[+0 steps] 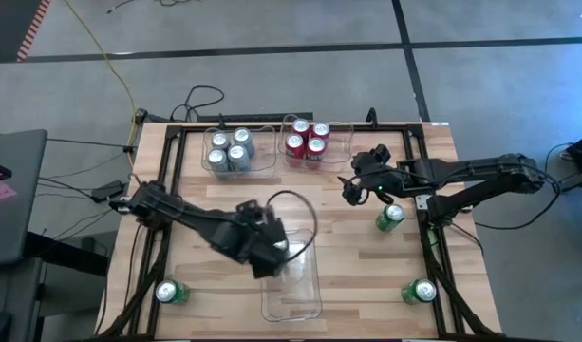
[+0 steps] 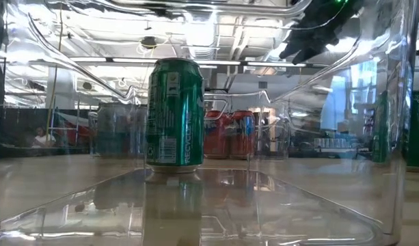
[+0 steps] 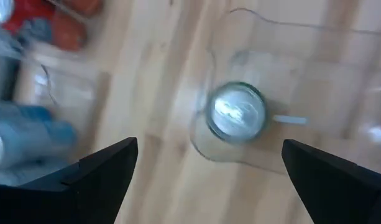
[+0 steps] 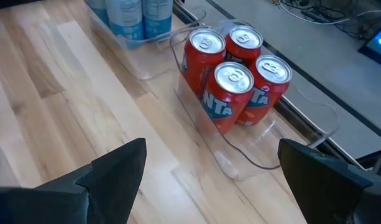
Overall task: Sort soda cans
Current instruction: Put the bottom left green soda can into the bottom transparent bin
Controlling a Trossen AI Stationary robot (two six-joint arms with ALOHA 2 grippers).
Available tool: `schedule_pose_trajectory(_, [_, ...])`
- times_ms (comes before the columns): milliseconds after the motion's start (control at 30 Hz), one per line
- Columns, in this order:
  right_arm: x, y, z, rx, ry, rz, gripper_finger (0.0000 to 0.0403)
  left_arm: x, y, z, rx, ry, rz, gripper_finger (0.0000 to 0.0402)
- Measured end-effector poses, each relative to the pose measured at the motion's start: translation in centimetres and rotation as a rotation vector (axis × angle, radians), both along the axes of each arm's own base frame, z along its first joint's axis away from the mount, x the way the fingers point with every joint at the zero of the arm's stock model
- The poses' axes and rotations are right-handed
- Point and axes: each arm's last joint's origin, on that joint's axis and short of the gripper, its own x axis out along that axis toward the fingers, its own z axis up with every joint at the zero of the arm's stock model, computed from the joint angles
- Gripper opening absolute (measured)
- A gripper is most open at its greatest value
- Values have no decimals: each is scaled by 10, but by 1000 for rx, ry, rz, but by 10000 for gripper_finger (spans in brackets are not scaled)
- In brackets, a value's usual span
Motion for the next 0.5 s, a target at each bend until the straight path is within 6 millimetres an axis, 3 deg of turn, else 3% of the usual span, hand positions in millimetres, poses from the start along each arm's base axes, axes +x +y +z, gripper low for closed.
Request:
schedule_pose_trajectory(200, [1,5,1,3,-12,20,380,-28,-23,14,-102,-76,87,396])
schedule_pose_trajectory(500, [4,18,4,10,-68,75,380,-56,-66,9,-144,-113,97,396])
